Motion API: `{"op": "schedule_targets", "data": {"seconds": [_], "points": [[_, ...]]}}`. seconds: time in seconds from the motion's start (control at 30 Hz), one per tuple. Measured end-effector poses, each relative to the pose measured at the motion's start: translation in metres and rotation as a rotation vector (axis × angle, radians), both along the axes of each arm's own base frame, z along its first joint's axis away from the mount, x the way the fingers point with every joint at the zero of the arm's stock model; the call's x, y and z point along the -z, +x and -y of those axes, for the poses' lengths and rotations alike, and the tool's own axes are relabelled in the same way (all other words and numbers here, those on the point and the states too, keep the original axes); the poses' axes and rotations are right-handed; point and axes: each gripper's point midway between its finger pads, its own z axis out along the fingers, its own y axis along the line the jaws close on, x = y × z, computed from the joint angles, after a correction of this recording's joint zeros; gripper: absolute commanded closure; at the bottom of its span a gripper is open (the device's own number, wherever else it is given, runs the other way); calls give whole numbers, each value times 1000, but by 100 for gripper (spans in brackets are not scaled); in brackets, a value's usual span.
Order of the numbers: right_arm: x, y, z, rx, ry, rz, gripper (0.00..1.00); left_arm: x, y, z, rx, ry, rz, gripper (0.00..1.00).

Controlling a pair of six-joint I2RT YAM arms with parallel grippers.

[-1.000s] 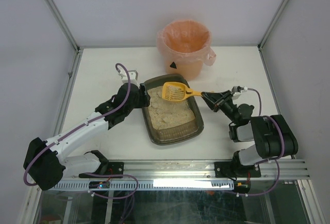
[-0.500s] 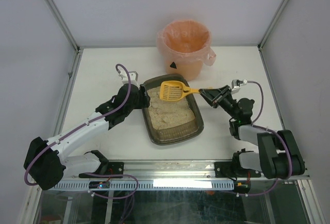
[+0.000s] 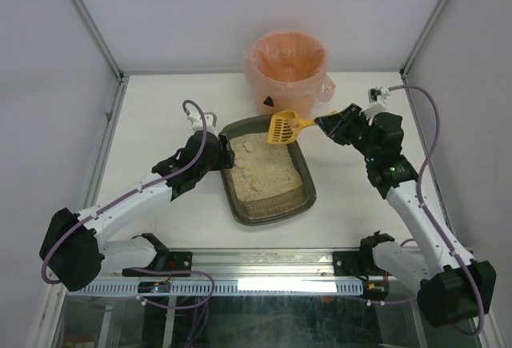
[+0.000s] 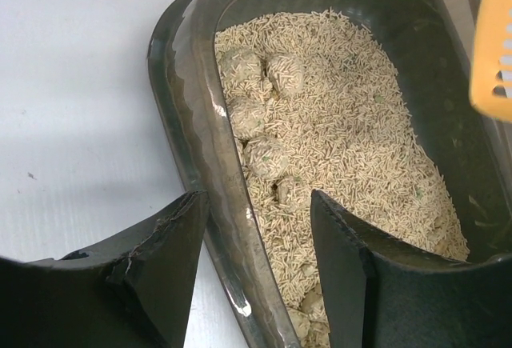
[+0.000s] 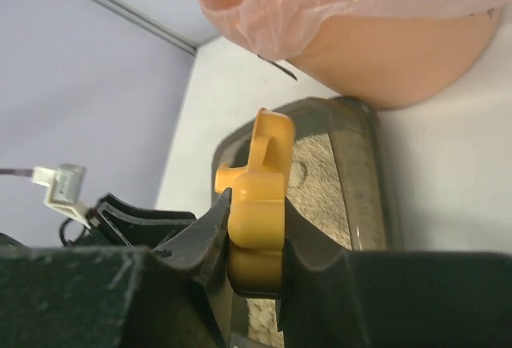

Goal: Clean the litter box

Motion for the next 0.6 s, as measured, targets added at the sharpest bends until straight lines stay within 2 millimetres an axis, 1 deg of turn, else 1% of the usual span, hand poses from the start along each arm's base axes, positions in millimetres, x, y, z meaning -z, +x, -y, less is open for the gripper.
{"op": "schedule_targets", "data": {"seconds": [0.07, 0.13, 0.27, 0.37, 0.53, 0.6], "points": [[2, -3, -7, -16, -78, -18, 100, 4, 0, 1, 1, 5, -11, 44], [9, -8, -20, -45, -171, -51, 100, 6, 0, 1, 0, 6, -16, 44], [34, -22, -44, -102, -371, -130, 100, 6, 0, 1, 0, 4, -17, 44], [46, -28, -51, -102, -512, -163, 100, 7, 1, 2, 0, 3, -16, 44], [56, -29, -53, -52, -709, -172, 100, 14, 2, 5, 9, 9, -33, 44], [60, -29, -57, -44, -767, -174, 100, 17, 2, 6, 14, 12, -41, 44]]}}
